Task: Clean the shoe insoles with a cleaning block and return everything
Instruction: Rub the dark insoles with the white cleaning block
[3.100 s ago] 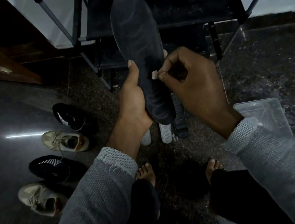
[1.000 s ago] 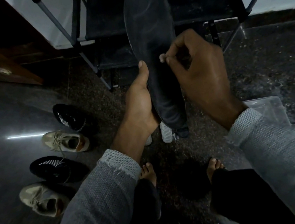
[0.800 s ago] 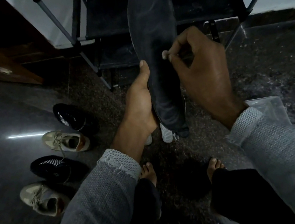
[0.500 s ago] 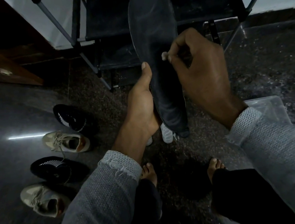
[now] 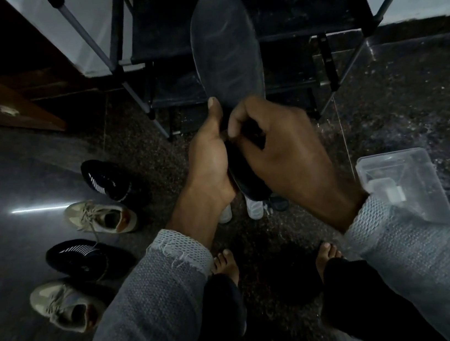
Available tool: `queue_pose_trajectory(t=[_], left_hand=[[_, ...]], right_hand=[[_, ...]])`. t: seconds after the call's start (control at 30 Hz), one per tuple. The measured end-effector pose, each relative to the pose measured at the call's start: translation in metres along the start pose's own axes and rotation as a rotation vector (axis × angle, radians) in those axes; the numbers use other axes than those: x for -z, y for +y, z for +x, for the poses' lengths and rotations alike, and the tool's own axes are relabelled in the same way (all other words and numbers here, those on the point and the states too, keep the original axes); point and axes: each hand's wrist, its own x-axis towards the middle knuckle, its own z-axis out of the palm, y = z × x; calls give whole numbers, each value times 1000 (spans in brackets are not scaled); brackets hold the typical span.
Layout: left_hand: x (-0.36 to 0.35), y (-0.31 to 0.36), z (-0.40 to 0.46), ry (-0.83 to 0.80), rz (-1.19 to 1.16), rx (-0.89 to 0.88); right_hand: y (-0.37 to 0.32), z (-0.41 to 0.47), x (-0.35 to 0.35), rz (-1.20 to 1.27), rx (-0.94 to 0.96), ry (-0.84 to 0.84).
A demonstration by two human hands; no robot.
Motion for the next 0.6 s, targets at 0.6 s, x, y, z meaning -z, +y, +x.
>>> queue_pose_trajectory(t=[0.6], left_hand=[[-10, 9, -9, 14, -65, 0]], right_hand=[[12, 6, 10, -10, 10, -83]])
